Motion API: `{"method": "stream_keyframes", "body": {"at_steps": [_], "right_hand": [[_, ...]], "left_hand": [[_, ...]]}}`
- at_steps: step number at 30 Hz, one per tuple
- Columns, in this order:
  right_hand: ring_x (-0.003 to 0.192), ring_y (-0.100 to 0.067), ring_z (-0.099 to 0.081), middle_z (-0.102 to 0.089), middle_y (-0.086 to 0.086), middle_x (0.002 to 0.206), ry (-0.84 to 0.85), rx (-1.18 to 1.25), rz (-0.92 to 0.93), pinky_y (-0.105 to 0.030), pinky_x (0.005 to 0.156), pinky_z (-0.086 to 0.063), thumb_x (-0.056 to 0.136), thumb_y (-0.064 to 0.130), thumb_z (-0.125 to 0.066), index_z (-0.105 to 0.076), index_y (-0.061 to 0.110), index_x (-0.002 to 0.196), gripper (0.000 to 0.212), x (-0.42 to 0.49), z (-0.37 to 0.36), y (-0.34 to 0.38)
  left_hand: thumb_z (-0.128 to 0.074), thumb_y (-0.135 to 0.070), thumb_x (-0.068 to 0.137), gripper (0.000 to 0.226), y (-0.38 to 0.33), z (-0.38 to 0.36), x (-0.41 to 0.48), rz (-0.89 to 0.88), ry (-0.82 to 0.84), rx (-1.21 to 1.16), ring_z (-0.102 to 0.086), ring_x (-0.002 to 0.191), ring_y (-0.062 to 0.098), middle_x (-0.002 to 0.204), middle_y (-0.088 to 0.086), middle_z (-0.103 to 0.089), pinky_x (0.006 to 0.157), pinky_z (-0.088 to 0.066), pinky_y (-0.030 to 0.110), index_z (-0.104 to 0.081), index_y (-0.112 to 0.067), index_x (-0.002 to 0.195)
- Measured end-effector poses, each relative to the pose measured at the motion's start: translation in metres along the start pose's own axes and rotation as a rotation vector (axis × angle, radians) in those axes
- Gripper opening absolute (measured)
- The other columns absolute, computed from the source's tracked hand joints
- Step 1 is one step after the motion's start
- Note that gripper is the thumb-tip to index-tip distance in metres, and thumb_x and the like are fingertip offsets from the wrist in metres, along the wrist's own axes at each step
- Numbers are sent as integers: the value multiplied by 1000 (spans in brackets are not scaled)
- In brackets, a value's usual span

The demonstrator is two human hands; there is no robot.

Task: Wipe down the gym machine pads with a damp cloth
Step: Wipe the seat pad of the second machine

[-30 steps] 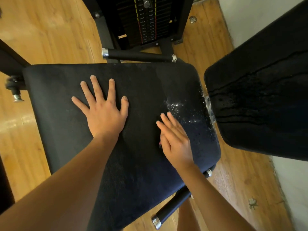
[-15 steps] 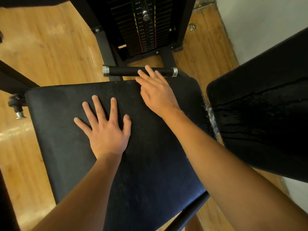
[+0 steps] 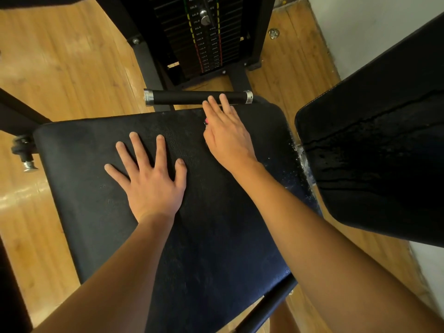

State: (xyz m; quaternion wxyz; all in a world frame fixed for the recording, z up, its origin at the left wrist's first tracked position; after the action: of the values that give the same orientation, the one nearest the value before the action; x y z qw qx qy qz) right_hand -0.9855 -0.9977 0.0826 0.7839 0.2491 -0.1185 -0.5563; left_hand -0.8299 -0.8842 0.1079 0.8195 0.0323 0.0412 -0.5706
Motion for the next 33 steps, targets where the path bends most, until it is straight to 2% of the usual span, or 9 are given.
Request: {"method": "stream_keyframes", "body": {"at_steps": [8, 19, 25, 29, 33], "right_hand": [[157, -27, -14, -35, -10, 164, -41, 0, -49, -37, 125, -7, 104, 24, -36, -39, 9, 155, 53, -52, -4, -3], [158, -25, -8, -27, -9, 167, 13, -5, -56, -39, 128, -7, 107, 20, -37, -31, 9, 159, 53, 18, 0, -1], [158, -27, -9, -30, -10, 166, 12, 11, -43, -40, 127, -12, 105, 19, -40, -33, 7, 158, 54, -23, 0, -5], [158, -27, -11, -34, -10, 164, 5, 8, -42, -41, 128, -11, 103, 24, -32, -36, 7, 156, 56, -66, -1, -10], [158, -25, -6, -25, -9, 168, -6, -32, -39, -38, 128, -5, 102, 22, -30, -27, 8, 160, 59, -67, -4, -10]], "left_hand": [[-29, -58, 101, 65, 1, 0, -1, -8, -13, 4, -2, 155, 43, 170, 16, -9, 119, -4, 73, -27, -29, 160], [-31, -57, 101, 66, 2, 0, 0, -7, -18, 11, -4, 155, 44, 170, 16, -10, 118, -3, 72, -29, -28, 160], [-30, -57, 101, 66, 1, 1, -1, -2, -9, 8, -2, 155, 43, 170, 16, -9, 119, -2, 72, -28, -29, 160], [-29, -57, 101, 65, 1, 0, -1, -5, -12, 6, -3, 155, 44, 170, 16, -9, 119, -3, 72, -28, -29, 160], [-29, -57, 102, 65, -1, 1, 0, -7, -13, -2, -2, 155, 44, 170, 16, -9, 119, -2, 71, -28, -29, 160]]}}
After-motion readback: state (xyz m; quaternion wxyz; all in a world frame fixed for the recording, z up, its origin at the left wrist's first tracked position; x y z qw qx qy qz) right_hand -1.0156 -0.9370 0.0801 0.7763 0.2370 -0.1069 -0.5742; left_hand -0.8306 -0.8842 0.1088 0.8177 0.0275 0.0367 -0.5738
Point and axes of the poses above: each hand's wrist, its own x-axis towards the middle knuckle, its own z-axis out of the back of the hand, y = z × x, the point moved 5 cm from there along x, towards the middle knuckle
